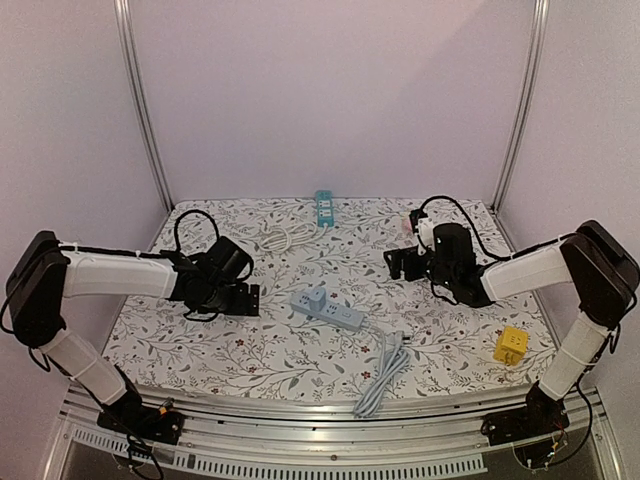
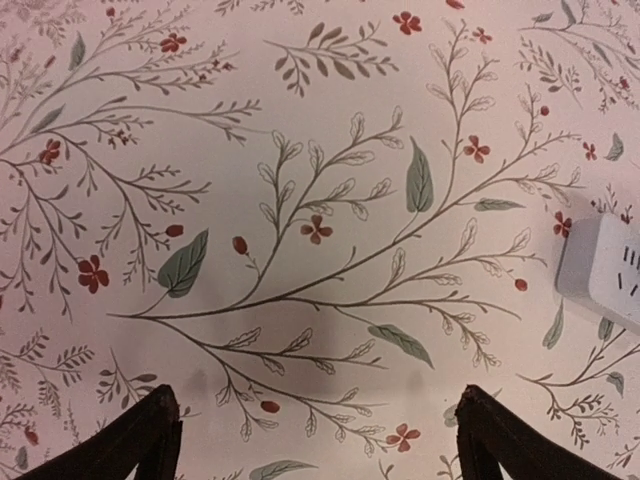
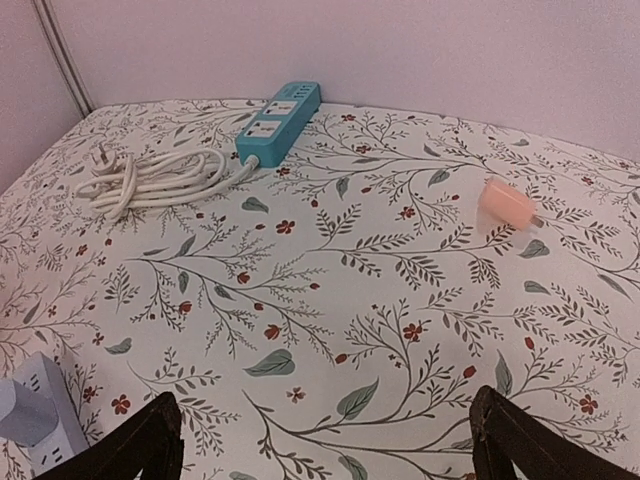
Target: Insert the plug
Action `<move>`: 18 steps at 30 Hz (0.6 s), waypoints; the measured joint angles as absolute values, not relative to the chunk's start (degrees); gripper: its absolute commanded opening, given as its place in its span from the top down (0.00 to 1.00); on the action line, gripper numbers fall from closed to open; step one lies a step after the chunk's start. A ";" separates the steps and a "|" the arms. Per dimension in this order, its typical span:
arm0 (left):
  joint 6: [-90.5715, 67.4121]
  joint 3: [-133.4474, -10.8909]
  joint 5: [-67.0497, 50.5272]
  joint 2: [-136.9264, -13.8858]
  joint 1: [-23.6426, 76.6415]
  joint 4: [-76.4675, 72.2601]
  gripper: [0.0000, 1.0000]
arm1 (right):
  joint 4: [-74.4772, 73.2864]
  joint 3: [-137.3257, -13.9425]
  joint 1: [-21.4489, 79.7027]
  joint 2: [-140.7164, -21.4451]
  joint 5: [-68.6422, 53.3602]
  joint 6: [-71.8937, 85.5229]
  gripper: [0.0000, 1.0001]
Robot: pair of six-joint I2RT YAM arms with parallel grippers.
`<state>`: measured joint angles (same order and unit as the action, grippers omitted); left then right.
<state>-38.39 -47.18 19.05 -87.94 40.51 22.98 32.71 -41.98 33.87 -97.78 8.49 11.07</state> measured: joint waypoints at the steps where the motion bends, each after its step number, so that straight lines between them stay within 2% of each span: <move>1: -37.80 -47.33 18.85 -88.07 40.51 22.35 0.02 | 31.40 -43.03 33.54 -97.43 8.40 11.81 0.01; 9: -34.15 -46.76 16.91 -87.88 40.51 16.27 0.01 | 19.22 -57.84 28.49 -97.27 6.48 17.67 0.01; 18: -30.35 -43.24 16.01 -83.24 40.51 12.21 0.01 | 4.75 -71.81 21.67 -104.33 6.79 22.57 0.01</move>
<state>-30.35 -43.24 16.01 -83.24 40.51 12.21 4.75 -71.81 21.67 -104.33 6.79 22.57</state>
